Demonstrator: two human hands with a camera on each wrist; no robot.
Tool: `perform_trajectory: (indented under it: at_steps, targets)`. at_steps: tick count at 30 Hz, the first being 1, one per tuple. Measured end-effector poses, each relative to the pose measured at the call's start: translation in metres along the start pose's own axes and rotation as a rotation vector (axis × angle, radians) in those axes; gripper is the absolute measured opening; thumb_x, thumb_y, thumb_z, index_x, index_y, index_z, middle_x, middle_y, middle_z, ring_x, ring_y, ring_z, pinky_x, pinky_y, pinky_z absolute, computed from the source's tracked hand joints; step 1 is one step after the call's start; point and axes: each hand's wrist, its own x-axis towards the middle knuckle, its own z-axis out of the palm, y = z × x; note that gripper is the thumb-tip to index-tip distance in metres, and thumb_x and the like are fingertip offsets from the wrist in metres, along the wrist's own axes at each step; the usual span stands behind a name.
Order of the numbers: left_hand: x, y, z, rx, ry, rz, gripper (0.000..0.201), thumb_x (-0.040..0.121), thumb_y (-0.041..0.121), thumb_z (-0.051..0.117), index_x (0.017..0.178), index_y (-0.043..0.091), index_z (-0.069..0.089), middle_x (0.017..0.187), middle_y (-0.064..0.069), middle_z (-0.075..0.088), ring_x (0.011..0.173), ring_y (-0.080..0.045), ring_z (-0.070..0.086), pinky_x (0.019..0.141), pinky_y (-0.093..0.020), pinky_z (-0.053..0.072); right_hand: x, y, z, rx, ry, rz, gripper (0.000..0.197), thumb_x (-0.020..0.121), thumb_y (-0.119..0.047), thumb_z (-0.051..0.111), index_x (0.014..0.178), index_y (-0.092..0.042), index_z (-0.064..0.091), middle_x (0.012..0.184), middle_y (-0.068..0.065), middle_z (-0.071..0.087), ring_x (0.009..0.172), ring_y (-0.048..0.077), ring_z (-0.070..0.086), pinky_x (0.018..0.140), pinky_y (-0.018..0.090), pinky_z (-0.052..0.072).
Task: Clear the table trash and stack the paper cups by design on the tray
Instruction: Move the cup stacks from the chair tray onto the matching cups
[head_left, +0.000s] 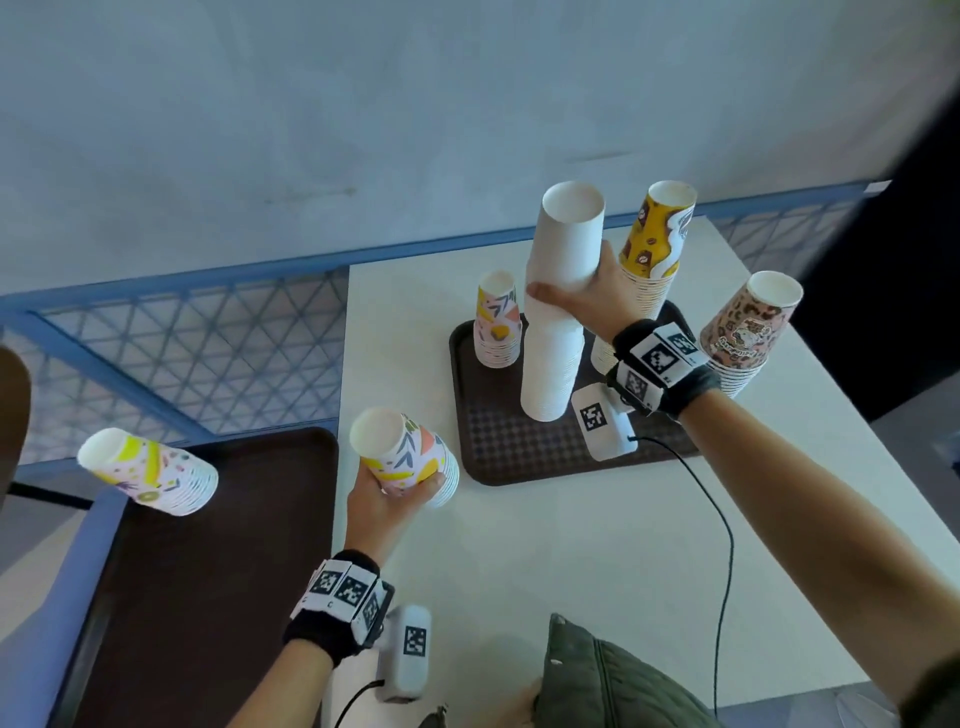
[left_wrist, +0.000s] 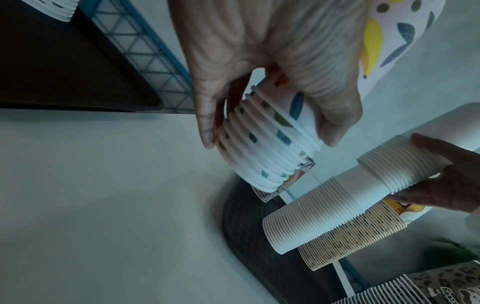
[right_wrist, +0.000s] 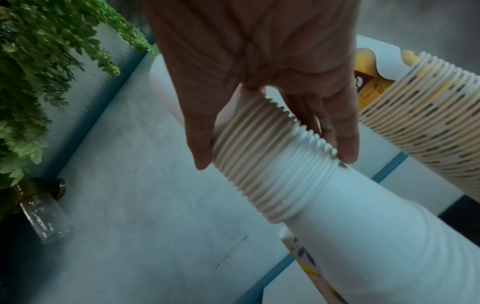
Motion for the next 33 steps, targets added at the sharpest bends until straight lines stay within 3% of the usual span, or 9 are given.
perform_trajectory:
  at_steps: [7, 10, 14, 16, 18, 20, 24, 29, 33]
  targets:
    - [0.038, 0.03, 0.015, -0.017, -0.006, 0.03, 0.08, 0.046, 0.049, 0.081, 0.118, 0.025, 0.054, 0.118, 0.0, 0.066, 0.11, -0.018, 0.062, 0.102, -0.048, 0.046, -0.02, 0.046, 0.006, -0.027, -0.127, 0.086, 0.107, 0.058, -0.044, 0.081, 0.141, -0.019, 0.018, 0.141, 0.008, 0.042, 0.128, 0.028, 0.043, 0.105, 0.05, 0.04]
    - [0.067, 0.056, 0.028, -0.028, -0.034, 0.107, 0.082, 0.051, 0.049, 0.082, 0.122, 0.019, 0.053, 0.12, -0.001, 0.065, 0.112, -0.017, 0.062, 0.102, -0.048, 0.046, -0.059, 0.085, -0.002, -0.185, -0.103, 0.052, 0.1, 0.068, -0.035, 0.079, 0.144, -0.017, 0.017, 0.148, 0.01, 0.035, 0.135, 0.026, 0.036, 0.111, 0.043, 0.033]
    - [0.106, 0.091, 0.051, -0.038, -0.049, 0.177, 0.086, 0.051, 0.052, 0.082, 0.123, 0.019, 0.051, 0.12, 0.0, 0.065, 0.11, -0.014, 0.062, 0.101, -0.045, 0.047, -0.13, 0.163, -0.025, -0.419, -0.172, -0.057, 0.072, 0.072, -0.029, 0.075, 0.134, -0.016, 0.04, 0.131, 0.013, 0.053, 0.12, 0.033, 0.052, 0.099, 0.035, 0.041]
    - [0.121, 0.109, 0.064, -0.038, -0.035, 0.19, 0.086, 0.05, 0.052, 0.079, 0.124, 0.019, 0.047, 0.119, 0.002, 0.065, 0.108, -0.015, 0.063, 0.1, -0.04, 0.048, -0.162, 0.203, -0.036, -0.609, -0.292, -0.013, 0.076, 0.071, -0.05, 0.067, 0.134, -0.026, 0.032, 0.131, 0.017, 0.053, 0.119, 0.038, 0.053, 0.094, 0.041, 0.046]
    - [0.134, 0.13, 0.076, -0.029, -0.016, 0.199, 0.088, 0.049, 0.053, 0.076, 0.124, 0.019, 0.045, 0.115, 0.006, 0.063, 0.103, -0.013, 0.062, 0.094, -0.031, 0.048, -0.187, 0.239, -0.046, -0.784, -0.412, 0.035, 0.093, 0.066, -0.074, 0.048, 0.141, -0.036, 0.008, 0.149, 0.02, 0.032, 0.135, 0.039, 0.036, 0.1, 0.048, 0.041]
    - [0.148, 0.148, 0.087, 0.008, 0.002, 0.205, 0.087, 0.054, 0.047, 0.078, 0.126, 0.018, 0.041, 0.117, 0.002, 0.062, 0.101, -0.012, 0.059, 0.088, -0.024, 0.042, -0.208, 0.261, -0.055, -0.853, -0.53, 0.122, 0.107, 0.061, -0.086, 0.04, 0.14, -0.043, -0.018, 0.155, 0.008, -0.011, 0.145, 0.028, 0.0, 0.109, 0.053, 0.028]
    - [0.171, 0.168, 0.106, 0.116, 0.029, 0.216, 0.078, 0.07, 0.034, 0.078, 0.133, 0.016, 0.035, 0.129, -0.006, 0.058, 0.115, -0.025, 0.057, 0.091, -0.025, 0.04, -0.225, 0.279, -0.057, -0.958, -0.545, 0.186, 0.12, 0.053, -0.096, 0.032, 0.148, -0.027, 0.008, 0.159, 0.009, -0.001, 0.145, 0.025, 0.0, 0.08, 0.058, 0.049]
    - [0.182, 0.156, 0.119, 0.166, -0.039, 0.16, 0.077, 0.07, 0.037, 0.077, 0.131, 0.017, 0.035, 0.126, -0.008, 0.06, 0.114, -0.029, 0.058, 0.097, -0.04, 0.047, -0.225, 0.28, -0.053, -0.966, -0.551, 0.246, 0.121, 0.052, -0.096, 0.032, 0.147, -0.022, 0.014, 0.159, 0.008, -0.005, 0.146, 0.021, -0.012, 0.078, 0.06, 0.049]
    - [0.171, 0.122, 0.108, 0.166, -0.094, 0.081, 0.083, 0.074, 0.038, 0.074, 0.139, 0.022, 0.024, 0.14, -0.013, 0.045, 0.13, -0.026, 0.044, 0.106, -0.038, 0.036, -0.226, 0.278, -0.057, -0.97, -0.603, 0.284, 0.12, 0.054, -0.096, 0.03, 0.148, -0.023, 0.011, 0.159, 0.007, -0.006, 0.145, 0.02, -0.014, 0.079, 0.061, 0.048]
